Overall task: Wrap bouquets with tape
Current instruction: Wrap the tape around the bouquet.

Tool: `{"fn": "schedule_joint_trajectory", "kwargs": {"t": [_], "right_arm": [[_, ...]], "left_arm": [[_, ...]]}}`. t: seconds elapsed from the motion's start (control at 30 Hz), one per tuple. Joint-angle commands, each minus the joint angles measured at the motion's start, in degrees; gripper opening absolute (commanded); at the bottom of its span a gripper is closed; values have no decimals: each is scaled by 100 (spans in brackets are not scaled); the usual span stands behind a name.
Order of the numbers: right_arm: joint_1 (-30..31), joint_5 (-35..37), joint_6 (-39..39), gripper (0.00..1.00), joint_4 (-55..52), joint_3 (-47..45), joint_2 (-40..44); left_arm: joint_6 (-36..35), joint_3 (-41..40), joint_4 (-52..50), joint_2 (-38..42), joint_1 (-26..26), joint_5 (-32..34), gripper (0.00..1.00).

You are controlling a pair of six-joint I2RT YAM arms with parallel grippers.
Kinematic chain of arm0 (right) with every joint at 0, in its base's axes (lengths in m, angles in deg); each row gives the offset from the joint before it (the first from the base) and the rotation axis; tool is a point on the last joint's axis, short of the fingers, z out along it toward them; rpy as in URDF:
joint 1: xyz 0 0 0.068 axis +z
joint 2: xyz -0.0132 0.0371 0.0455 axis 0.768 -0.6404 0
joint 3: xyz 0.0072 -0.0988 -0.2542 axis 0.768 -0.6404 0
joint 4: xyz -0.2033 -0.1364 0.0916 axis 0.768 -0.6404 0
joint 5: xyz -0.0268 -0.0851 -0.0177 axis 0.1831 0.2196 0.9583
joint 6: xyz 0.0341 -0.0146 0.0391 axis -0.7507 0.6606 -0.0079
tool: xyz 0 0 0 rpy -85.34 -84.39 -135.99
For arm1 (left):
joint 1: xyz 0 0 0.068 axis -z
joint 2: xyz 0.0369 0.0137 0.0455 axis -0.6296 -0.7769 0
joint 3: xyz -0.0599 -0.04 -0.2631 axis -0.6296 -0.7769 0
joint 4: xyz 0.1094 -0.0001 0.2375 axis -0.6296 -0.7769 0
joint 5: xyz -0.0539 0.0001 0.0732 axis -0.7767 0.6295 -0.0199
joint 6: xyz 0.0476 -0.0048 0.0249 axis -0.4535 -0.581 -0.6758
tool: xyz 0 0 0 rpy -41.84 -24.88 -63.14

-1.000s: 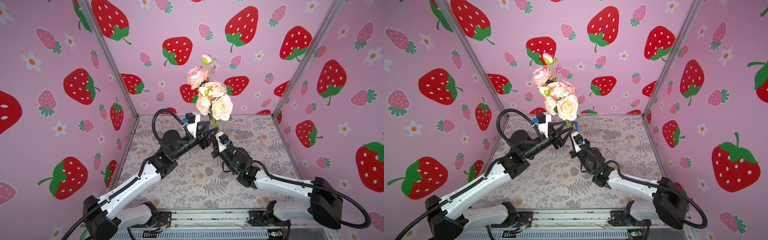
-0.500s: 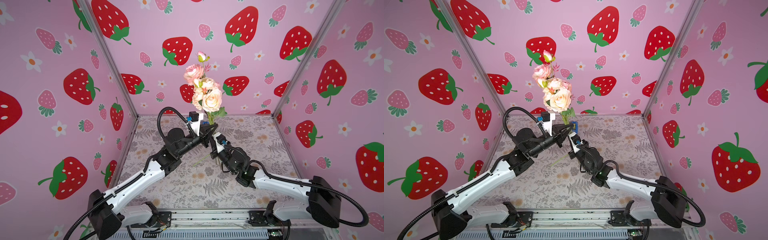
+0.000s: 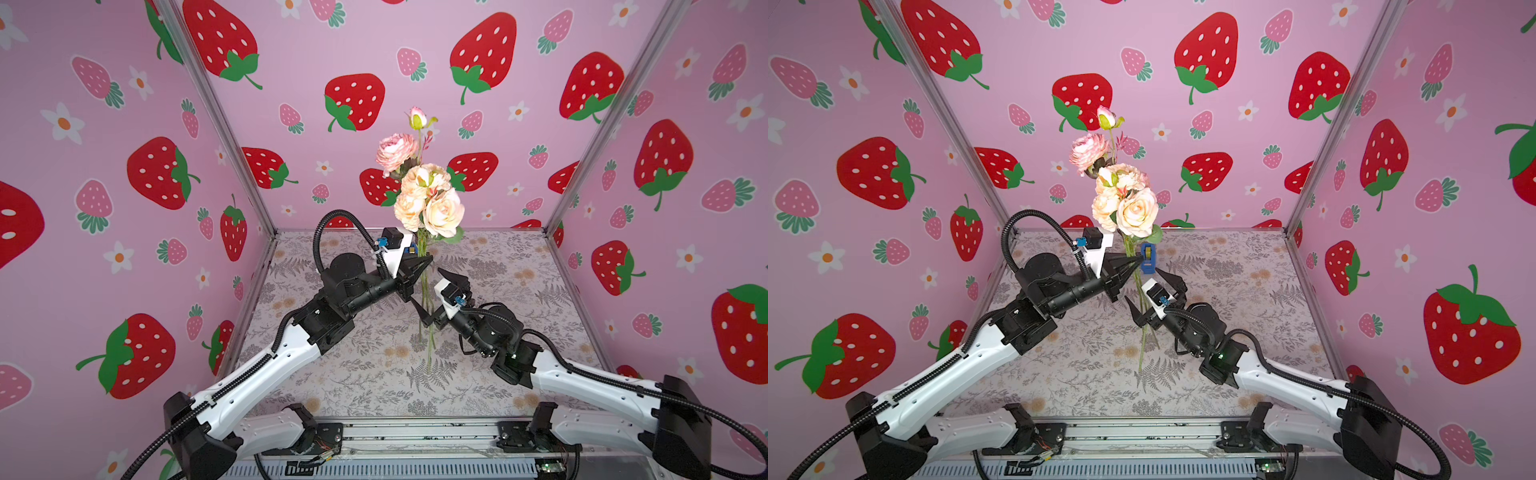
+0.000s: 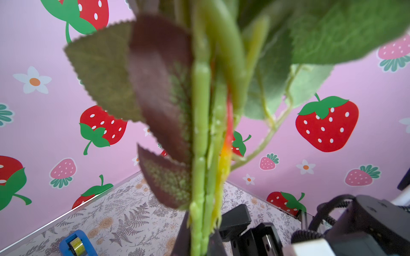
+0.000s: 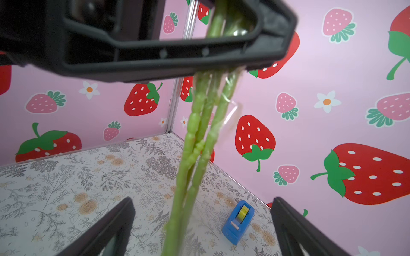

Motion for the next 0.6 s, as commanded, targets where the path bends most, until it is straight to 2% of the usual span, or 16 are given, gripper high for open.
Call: {"fn": "schedule_joint_trajectory", "kwargs": {"t": [0.0,0.07,0.2,0.27,0.43,0.5,0.57], "right_arm": [[34,-721,52,100,-702,-160,317],[43,-978,-134,100,-731,-225,339],[44,-882,-417,100,-805,-263,150],[42,-913,-530,100,-630,-339,34],[100,-1690,114,100,783,-974,-13],[104,-1898,462,100,904,-1022,-37],[104,-2091,622,100,753,-953,-51]], "left_arm": [[-510,53,495,277,-147,567,0],[-356,-40,697,359,-167,892,0],[-111,106,599,410,-217,880,0],[303,219,599,362,-304,652,0],[474,788,21,-131,-413,74,0],[675,898,104,-364,-535,-477,0],[684,1017,134,-539,-595,-492,0]]}}
